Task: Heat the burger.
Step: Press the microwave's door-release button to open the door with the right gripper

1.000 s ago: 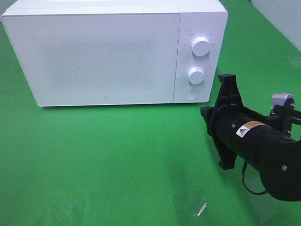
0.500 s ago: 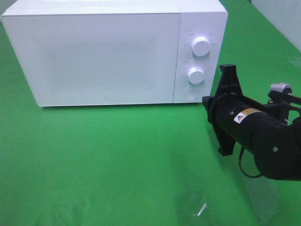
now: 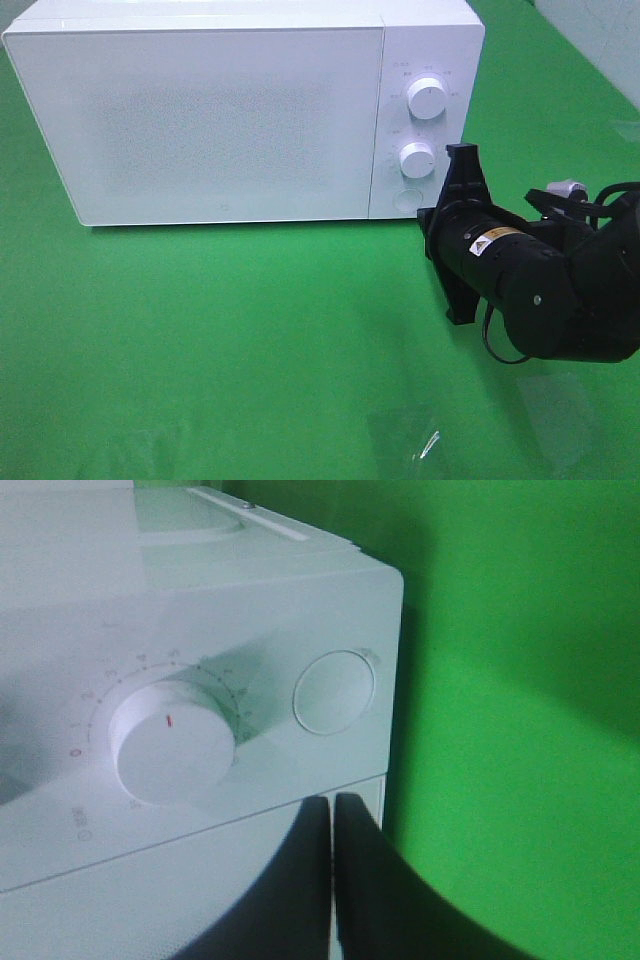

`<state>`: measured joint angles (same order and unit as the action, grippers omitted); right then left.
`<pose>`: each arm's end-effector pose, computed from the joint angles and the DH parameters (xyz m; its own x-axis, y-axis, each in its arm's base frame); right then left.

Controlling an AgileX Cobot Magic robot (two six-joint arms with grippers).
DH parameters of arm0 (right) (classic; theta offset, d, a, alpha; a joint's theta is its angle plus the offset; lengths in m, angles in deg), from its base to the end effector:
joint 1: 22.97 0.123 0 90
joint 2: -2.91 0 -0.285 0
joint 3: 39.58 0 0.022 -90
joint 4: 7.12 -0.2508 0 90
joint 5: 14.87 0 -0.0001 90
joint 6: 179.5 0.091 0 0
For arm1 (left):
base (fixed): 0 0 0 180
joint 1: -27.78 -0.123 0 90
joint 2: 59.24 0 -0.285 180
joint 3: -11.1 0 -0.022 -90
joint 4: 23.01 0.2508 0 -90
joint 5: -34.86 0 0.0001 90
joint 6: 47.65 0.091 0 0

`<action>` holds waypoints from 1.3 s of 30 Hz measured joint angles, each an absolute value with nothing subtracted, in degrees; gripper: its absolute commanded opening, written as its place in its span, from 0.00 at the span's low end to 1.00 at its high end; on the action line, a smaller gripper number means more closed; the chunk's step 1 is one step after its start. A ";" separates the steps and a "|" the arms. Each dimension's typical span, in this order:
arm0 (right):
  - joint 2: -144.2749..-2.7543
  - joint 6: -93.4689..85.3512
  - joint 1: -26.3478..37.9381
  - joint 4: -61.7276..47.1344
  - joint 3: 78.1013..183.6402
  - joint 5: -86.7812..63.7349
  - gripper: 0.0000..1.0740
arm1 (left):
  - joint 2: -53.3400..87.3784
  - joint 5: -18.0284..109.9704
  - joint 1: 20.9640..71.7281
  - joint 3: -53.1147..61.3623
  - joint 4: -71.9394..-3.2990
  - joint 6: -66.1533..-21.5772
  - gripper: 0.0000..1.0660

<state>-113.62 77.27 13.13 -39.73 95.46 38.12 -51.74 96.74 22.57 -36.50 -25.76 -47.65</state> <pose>0.2680 0.1470 0.1145 -0.1670 0.9850 -0.0436 0.3458 0.0999 0.9330 -0.0081 -0.0046 0.2804 -0.4501 -0.0637 -0.8907 -0.0634 0.9972 -0.0393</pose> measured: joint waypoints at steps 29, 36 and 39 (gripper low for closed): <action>-121.47 77.33 11.30 -38.98 104.29 36.81 0.00 | -51.74 96.74 22.57 -36.50 -25.76 -47.65 0.89; -123.59 77.33 10.61 -39.10 106.81 36.86 0.00 | -51.74 96.74 22.57 -36.50 -25.76 -47.65 0.89; -124.16 77.22 10.61 -39.73 107.72 36.92 0.00 | -51.74 96.74 22.57 -36.50 -25.76 -47.65 0.89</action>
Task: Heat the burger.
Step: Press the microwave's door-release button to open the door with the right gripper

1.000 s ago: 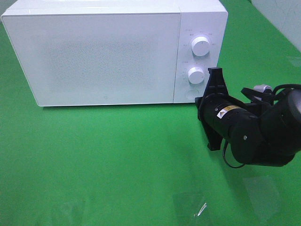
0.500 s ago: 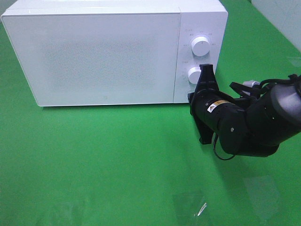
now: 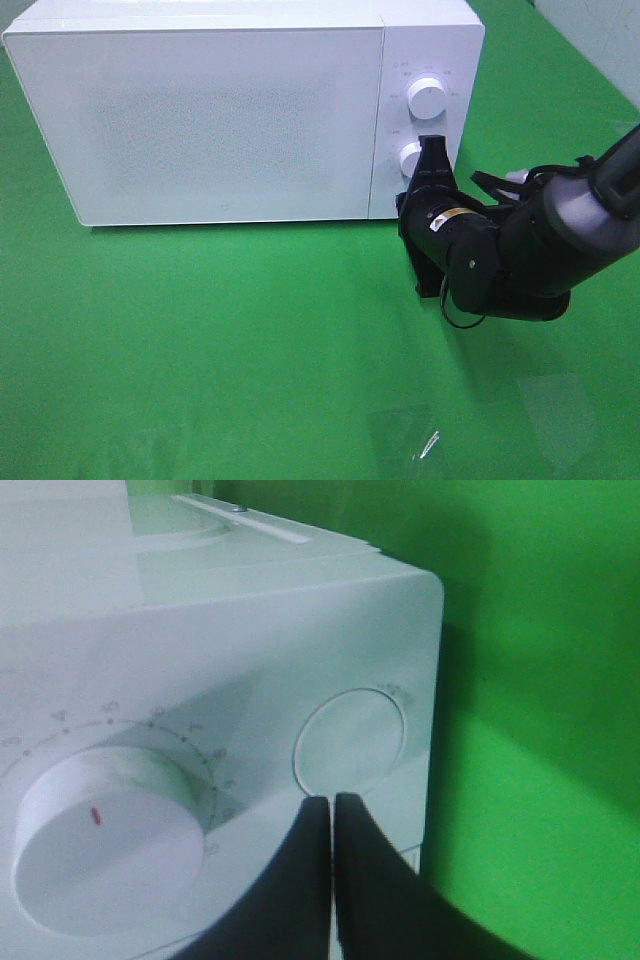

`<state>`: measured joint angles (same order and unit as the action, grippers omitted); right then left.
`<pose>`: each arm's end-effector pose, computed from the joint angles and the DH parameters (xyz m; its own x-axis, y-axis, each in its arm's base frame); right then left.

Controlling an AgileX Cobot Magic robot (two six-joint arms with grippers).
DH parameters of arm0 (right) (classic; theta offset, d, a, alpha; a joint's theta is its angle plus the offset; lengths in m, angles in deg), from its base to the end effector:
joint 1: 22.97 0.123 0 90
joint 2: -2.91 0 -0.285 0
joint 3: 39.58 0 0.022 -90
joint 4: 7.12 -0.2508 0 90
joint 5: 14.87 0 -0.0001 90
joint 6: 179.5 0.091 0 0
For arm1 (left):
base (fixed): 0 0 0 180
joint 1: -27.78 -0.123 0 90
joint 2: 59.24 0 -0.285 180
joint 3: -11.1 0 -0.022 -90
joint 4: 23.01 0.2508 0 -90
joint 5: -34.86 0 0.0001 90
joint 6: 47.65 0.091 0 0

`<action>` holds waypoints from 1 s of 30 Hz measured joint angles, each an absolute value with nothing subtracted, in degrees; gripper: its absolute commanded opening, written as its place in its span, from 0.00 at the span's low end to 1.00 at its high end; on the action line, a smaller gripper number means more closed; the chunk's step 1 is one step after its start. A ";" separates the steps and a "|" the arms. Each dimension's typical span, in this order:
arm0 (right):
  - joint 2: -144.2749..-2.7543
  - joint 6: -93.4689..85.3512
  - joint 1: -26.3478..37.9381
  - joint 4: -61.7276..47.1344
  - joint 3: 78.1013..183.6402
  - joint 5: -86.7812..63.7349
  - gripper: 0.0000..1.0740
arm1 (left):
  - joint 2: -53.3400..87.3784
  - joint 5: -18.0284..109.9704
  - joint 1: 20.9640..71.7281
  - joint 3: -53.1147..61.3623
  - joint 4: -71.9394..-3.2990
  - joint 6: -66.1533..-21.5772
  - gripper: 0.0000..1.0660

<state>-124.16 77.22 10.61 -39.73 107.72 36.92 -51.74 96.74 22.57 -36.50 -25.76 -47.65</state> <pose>0.3172 0.1643 0.0906 -0.1273 0.9914 -0.0294 0.3453 0.0721 0.9357 -0.0081 -0.0046 0.2804 -0.4501 -0.0637 -0.8907 -0.0634 0.9972 -0.0393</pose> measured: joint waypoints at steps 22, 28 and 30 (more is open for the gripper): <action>-126.91 75.44 8.60 -40.99 110.70 36.40 0.00 | -51.74 96.74 22.57 -36.50 -25.76 -47.65 0.89; -126.97 75.84 8.60 -40.59 111.05 37.21 0.00 | -51.74 96.74 22.57 -36.50 -25.76 -47.65 0.89; -127.20 75.84 8.60 -40.30 111.39 37.21 0.00 | -51.74 96.74 22.57 -36.50 -25.76 -47.65 0.89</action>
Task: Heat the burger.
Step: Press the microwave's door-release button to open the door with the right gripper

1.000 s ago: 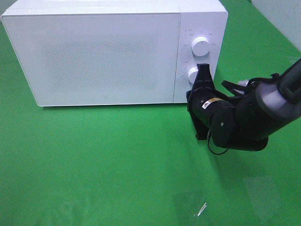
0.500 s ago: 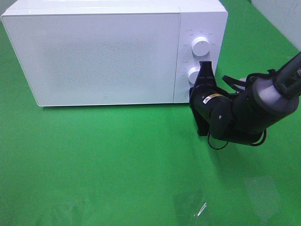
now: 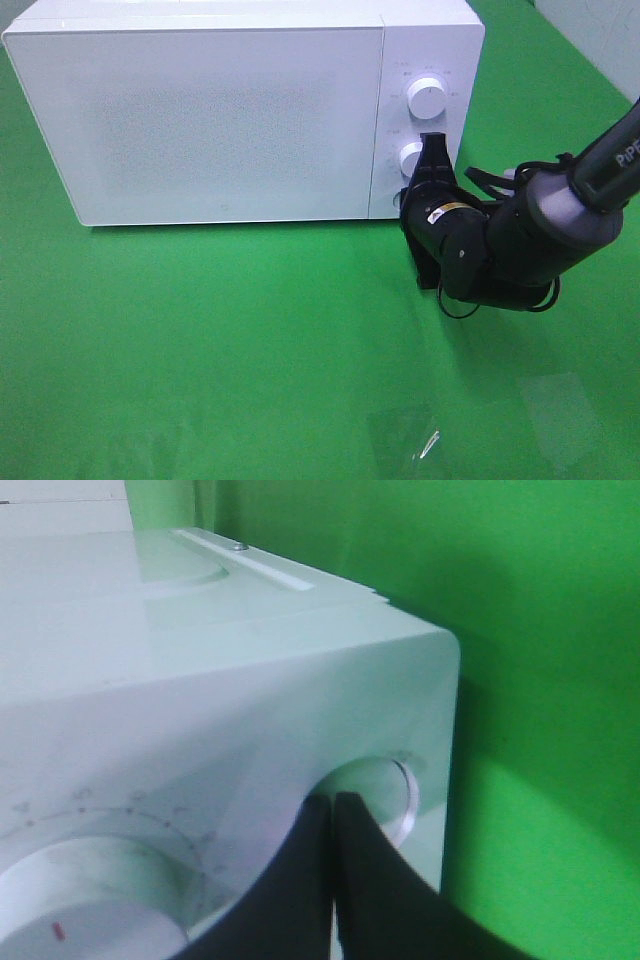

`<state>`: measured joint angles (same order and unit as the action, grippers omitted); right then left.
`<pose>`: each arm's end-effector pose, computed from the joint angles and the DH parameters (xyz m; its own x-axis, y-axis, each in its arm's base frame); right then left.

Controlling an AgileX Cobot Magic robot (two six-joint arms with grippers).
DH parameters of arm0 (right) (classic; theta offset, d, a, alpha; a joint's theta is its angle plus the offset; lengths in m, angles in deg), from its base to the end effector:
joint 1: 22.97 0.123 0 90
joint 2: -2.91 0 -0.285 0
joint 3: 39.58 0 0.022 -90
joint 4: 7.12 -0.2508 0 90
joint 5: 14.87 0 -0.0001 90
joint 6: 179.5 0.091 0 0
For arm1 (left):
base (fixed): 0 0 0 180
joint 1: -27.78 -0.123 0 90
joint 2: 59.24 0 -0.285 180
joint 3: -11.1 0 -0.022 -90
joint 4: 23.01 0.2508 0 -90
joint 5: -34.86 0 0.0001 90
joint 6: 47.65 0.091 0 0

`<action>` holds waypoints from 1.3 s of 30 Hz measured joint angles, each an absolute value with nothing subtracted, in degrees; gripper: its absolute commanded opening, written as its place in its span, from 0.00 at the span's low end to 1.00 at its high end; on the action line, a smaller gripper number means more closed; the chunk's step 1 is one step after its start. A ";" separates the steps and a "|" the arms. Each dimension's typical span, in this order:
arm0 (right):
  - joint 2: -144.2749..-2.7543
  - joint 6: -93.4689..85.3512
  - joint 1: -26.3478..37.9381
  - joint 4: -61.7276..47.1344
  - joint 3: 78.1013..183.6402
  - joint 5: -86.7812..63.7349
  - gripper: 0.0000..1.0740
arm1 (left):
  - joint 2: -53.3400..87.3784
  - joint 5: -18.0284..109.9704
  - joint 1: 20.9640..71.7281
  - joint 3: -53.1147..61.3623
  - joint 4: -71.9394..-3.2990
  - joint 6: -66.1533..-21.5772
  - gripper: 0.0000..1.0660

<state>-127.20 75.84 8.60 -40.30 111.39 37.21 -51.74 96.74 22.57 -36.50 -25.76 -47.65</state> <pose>0.3354 0.1600 0.0835 -0.0900 0.9950 -0.0444 0.3344 0.0722 0.9397 -0.0081 -0.0046 0.2804 -0.4501 -0.0637 -0.8907 -0.0634 0.9972 -0.0393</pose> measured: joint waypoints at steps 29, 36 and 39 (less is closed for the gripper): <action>-130.98 76.36 9.92 -46.66 115.63 40.42 0.00 | -51.74 96.74 22.57 -36.50 -25.76 -47.65 0.89; -132.01 75.78 10.67 -49.41 117.12 40.53 0.00 | -51.74 96.74 22.57 -36.50 -25.76 -47.65 0.89; -132.01 75.67 10.67 -49.52 117.18 40.53 0.00 | -51.74 96.74 22.57 -36.50 -25.76 -47.65 0.89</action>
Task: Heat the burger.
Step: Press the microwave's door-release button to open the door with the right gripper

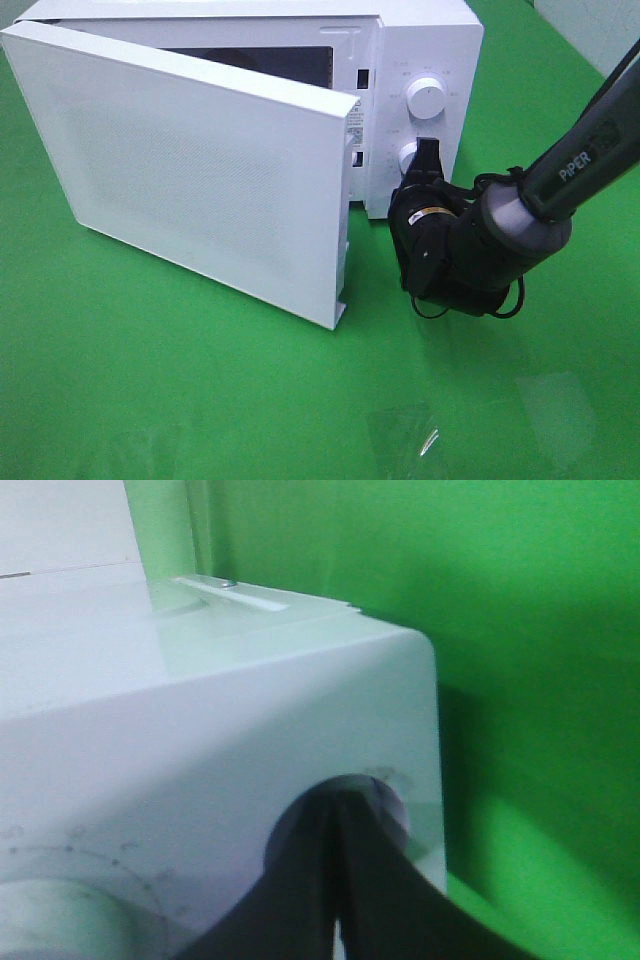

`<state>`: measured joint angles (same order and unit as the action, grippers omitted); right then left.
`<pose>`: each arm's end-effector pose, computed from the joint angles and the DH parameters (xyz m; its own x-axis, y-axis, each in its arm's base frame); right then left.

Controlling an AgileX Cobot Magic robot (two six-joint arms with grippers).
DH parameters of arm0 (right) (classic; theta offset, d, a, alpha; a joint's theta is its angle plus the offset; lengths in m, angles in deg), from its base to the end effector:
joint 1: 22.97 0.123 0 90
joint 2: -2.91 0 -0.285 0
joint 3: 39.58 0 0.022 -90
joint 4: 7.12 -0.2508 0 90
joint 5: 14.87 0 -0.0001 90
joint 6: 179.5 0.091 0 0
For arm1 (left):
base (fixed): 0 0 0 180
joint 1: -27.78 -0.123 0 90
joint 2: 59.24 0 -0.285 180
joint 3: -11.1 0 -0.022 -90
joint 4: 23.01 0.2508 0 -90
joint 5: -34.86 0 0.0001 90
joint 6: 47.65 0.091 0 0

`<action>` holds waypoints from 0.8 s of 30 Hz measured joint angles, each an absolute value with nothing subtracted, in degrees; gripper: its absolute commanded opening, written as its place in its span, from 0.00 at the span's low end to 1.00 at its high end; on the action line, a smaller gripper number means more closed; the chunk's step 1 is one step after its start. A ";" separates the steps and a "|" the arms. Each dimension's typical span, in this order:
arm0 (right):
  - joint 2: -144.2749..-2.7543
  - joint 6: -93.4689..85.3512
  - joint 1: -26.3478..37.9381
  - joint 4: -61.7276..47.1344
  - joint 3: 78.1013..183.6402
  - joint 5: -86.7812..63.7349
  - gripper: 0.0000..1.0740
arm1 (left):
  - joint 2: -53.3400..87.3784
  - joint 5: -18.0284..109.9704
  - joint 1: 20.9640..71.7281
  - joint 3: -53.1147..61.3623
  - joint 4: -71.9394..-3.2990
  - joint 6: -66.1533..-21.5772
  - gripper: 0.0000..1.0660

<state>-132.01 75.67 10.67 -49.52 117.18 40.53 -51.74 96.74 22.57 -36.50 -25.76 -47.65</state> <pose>0.3489 0.1716 0.0727 0.0363 0.9993 0.0070 0.3005 -0.0176 0.9536 -0.0081 -0.0046 0.2804 -0.4501 -0.0637 -0.8907 -0.0634 0.9972 -0.0393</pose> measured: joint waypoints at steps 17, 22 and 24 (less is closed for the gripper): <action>-131.96 75.15 10.84 -50.21 117.69 38.70 0.00 | -51.74 96.74 22.57 -36.50 -25.76 -47.65 0.89; -131.50 75.04 11.12 -50.96 117.81 37.55 0.00 | -51.74 96.74 22.57 -36.50 -25.76 -47.65 0.89; -131.10 75.04 11.12 -50.90 117.58 36.92 0.00 | -51.74 96.74 22.57 -36.50 -25.76 -47.65 0.89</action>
<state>-131.10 75.04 11.12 -50.90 117.58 36.92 -51.74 96.74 22.57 -36.50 -25.76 -47.65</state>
